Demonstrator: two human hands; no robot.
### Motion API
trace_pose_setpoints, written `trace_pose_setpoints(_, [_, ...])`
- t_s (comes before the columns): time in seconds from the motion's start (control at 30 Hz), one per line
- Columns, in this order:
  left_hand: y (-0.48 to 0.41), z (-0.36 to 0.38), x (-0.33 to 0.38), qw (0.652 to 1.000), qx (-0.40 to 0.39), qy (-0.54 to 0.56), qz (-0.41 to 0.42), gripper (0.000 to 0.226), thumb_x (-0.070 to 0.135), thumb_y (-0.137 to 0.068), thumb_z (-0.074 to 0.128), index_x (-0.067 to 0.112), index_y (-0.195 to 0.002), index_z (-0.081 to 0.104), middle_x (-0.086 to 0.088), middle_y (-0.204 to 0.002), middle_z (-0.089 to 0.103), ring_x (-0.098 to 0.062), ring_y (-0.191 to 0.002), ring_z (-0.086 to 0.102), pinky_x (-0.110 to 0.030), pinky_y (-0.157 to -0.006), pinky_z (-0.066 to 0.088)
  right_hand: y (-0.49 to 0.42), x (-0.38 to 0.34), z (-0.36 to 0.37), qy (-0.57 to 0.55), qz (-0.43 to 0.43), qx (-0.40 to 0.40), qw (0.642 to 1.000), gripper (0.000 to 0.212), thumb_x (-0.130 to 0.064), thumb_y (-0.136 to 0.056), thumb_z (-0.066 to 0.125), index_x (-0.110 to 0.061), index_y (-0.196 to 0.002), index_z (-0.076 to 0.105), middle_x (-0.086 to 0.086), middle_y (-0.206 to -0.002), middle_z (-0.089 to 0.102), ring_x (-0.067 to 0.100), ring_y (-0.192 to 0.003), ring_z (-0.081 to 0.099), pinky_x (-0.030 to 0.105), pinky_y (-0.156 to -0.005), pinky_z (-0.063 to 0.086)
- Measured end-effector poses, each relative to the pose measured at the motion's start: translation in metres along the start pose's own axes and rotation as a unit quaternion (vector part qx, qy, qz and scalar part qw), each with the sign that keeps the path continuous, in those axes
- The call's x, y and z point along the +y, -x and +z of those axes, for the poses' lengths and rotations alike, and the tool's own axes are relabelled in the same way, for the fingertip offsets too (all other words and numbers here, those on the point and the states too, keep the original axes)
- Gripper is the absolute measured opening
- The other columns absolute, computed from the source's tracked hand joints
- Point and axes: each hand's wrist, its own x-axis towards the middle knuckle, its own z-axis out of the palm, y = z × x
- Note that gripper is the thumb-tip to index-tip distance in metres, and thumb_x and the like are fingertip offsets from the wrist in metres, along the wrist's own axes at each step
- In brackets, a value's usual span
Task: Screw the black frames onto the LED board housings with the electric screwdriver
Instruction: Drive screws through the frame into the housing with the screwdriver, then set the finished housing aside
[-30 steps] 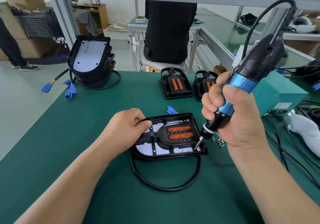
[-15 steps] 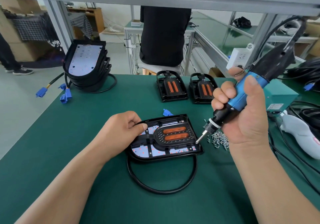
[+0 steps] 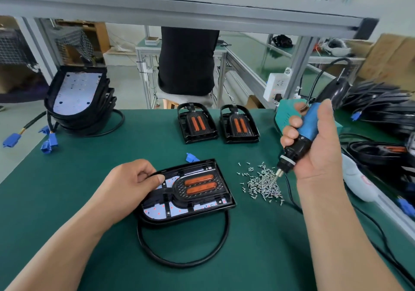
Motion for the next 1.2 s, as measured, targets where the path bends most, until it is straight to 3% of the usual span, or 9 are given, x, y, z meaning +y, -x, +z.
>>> trace_pose_setpoints(0.27, [0.000, -0.001, 0.005, 1.000, -0.003, 0.002, -0.014, 0.015, 0.040, -0.088, 0.080, 0.030, -0.084, 0.070, 0.006, -0.052, 0.045, -0.006, -0.049, 0.036, -0.032, -0.058, 0.035, -0.009, -0.024, -0.030, 0.125, 0.019, 0.061, 0.990, 0.021, -0.036, -0.100, 0.059, -0.016, -0.104, 0.062, 0.004, -0.075, 0.060, 0.019, -0.054, 0.053, 0.025, -0.048, 0.046])
trace_pose_setpoints(0.5, [0.001, -0.003, 0.008, 1.000, -0.002, -0.006, 0.002, 0.014, 0.035, -0.089, 0.082, 0.031, -0.083, 0.070, 0.006, -0.051, 0.042, -0.007, -0.048, 0.035, -0.020, -0.046, 0.029, -0.012, -0.032, -0.041, 0.328, -0.014, 0.090, 0.940, 0.025, -0.037, -0.088, 0.075, -0.017, -0.100, 0.065, 0.001, -0.074, 0.065, 0.021, -0.050, 0.057, 0.031, -0.046, 0.049])
trace_pose_setpoints(0.6, [0.001, -0.002, 0.009, 1.000, -0.003, -0.008, 0.003, 0.013, 0.033, -0.089, 0.082, 0.031, -0.083, 0.070, 0.006, -0.049, 0.043, -0.007, -0.047, 0.036, -0.020, -0.046, 0.029, -0.015, -0.027, -0.045, 0.440, -0.044, 0.118, 0.889, 0.030, -0.042, -0.083, 0.072, -0.020, -0.101, 0.063, -0.003, -0.074, 0.065, 0.018, -0.053, 0.058, 0.033, -0.048, 0.051])
trace_pose_setpoints(0.7, [0.000, -0.002, 0.009, 1.000, -0.005, -0.007, 0.003, 0.013, 0.032, -0.089, 0.082, 0.031, -0.083, 0.070, 0.005, -0.050, 0.043, -0.006, -0.047, 0.036, -0.020, -0.046, 0.029, -0.018, -0.023, -0.046, 0.563, -0.051, 0.150, 0.811, 0.026, -0.036, -0.082, 0.060, -0.023, -0.104, 0.059, 0.005, -0.087, 0.067, 0.028, -0.069, 0.062, 0.047, -0.065, 0.058])
trace_pose_setpoints(0.8, [0.000, -0.002, 0.009, 1.000, -0.006, -0.006, 0.000, 0.013, 0.032, -0.089, 0.082, 0.032, -0.084, 0.071, 0.007, -0.049, 0.043, -0.005, -0.047, 0.036, -0.019, -0.045, 0.029, -0.023, -0.023, -0.052, 0.665, -0.054, 0.132, 0.733, 0.022, -0.025, -0.089, 0.057, -0.015, -0.107, 0.049, 0.014, -0.095, 0.063, 0.037, -0.077, 0.060, 0.045, -0.065, 0.048])
trace_pose_setpoints(0.9, [0.001, -0.002, 0.008, 1.000, -0.007, -0.006, -0.001, 0.013, 0.034, -0.089, 0.082, 0.032, -0.084, 0.070, 0.006, -0.050, 0.042, -0.006, -0.047, 0.036, -0.021, -0.047, 0.030, -0.022, -0.019, -0.055, 0.740, -0.018, 0.096, 0.665, 0.035, -0.026, -0.091, 0.066, -0.017, -0.118, 0.048, 0.007, -0.100, 0.060, 0.036, -0.086, 0.059, 0.042, -0.069, 0.040])
trace_pose_setpoints(1.0, [0.000, -0.002, 0.008, 1.000, -0.011, -0.005, -0.006, 0.013, 0.034, -0.089, 0.082, 0.032, -0.084, 0.070, 0.005, -0.050, 0.042, -0.006, -0.047, 0.035, -0.023, -0.048, 0.032, -0.019, -0.008, -0.054, 0.768, 0.028, 0.073, 0.636, 0.060, -0.035, -0.090, 0.075, -0.016, -0.137, 0.045, 0.005, -0.106, 0.059, 0.034, -0.096, 0.059, 0.042, -0.077, 0.044])
trace_pose_setpoints(1.13, [0.000, -0.002, 0.010, 1.000, -0.013, -0.001, -0.010, 0.015, 0.033, -0.089, 0.082, 0.031, -0.082, 0.069, 0.005, -0.050, 0.043, -0.007, -0.048, 0.035, -0.025, -0.051, 0.034, -0.018, 0.000, -0.058, 0.810, 0.071, 0.038, 0.581, 0.056, -0.039, -0.091, 0.076, -0.014, -0.132, 0.047, 0.008, -0.114, 0.064, 0.033, -0.095, 0.059, 0.042, -0.079, 0.049])
trace_pose_setpoints(1.2, [0.001, -0.003, 0.012, 1.000, -0.014, -0.001, -0.014, 0.015, 0.034, -0.089, 0.082, 0.031, -0.082, 0.069, 0.006, -0.050, 0.042, -0.007, -0.048, 0.034, -0.030, -0.056, 0.034, -0.017, 0.001, -0.060, 0.816, 0.080, 0.034, 0.571, 0.056, -0.038, -0.091, 0.076, -0.015, -0.132, 0.046, 0.007, -0.114, 0.062, 0.032, -0.094, 0.057, 0.041, -0.076, 0.047])
